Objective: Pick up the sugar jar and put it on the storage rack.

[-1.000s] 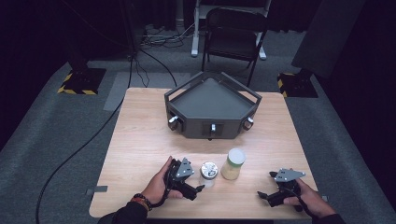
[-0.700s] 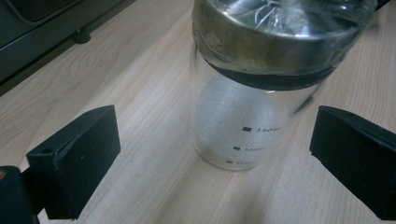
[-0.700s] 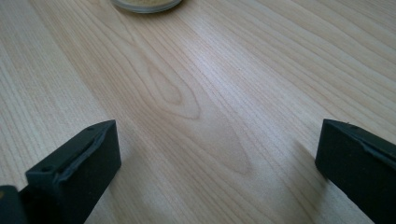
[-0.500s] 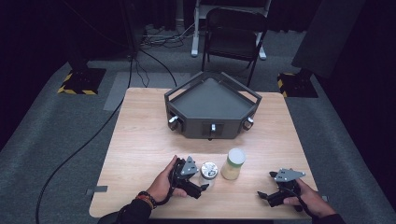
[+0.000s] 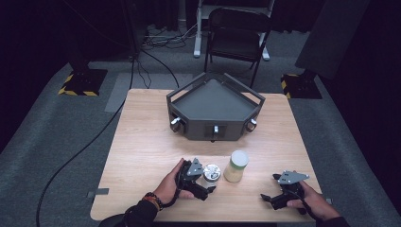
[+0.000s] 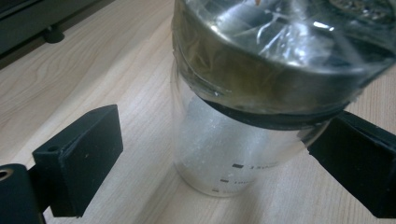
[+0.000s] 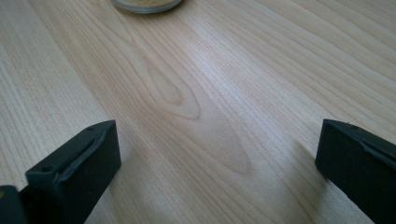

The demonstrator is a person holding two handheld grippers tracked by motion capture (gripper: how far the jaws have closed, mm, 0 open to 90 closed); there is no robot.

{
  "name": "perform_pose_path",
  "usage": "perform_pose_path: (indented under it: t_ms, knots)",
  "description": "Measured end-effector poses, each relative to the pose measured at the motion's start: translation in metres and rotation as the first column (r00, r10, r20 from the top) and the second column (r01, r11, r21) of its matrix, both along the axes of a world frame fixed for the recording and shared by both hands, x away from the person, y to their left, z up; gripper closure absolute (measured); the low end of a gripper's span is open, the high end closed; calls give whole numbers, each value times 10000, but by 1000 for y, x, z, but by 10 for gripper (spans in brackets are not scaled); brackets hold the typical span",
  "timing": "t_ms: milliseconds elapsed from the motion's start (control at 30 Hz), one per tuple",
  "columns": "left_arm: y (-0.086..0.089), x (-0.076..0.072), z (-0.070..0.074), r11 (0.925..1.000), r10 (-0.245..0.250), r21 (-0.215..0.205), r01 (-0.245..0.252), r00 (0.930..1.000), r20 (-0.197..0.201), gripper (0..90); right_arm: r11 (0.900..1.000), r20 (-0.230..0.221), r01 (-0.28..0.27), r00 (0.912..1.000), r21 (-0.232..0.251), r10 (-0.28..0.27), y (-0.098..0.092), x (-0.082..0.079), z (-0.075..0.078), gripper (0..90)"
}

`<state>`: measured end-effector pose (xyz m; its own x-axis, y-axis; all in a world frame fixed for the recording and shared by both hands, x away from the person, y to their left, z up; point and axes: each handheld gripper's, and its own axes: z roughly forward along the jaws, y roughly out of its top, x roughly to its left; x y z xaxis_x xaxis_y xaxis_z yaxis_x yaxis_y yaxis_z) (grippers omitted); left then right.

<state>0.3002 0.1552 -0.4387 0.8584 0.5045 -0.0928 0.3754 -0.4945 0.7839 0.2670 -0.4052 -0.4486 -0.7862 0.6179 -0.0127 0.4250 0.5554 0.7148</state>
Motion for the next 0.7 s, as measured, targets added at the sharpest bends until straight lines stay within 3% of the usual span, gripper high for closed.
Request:
perform_pose_path:
  t_ms: [300,467,700]
  knots:
    - [-2,10,-5,9986,-305,-436,292,9991,-309,96,10000,0,5,10000,-1,-5,0,0,0,0]
    - [4,14,-9,9948,-322,-982,278,9986,-427,157,10000,1,3,10000,0,-3,0,0,0,0]
    - [3,16,-10,9932,-544,-1055,499,9977,-401,251,10000,8,0,10000,-2,0,0,0,0,0]
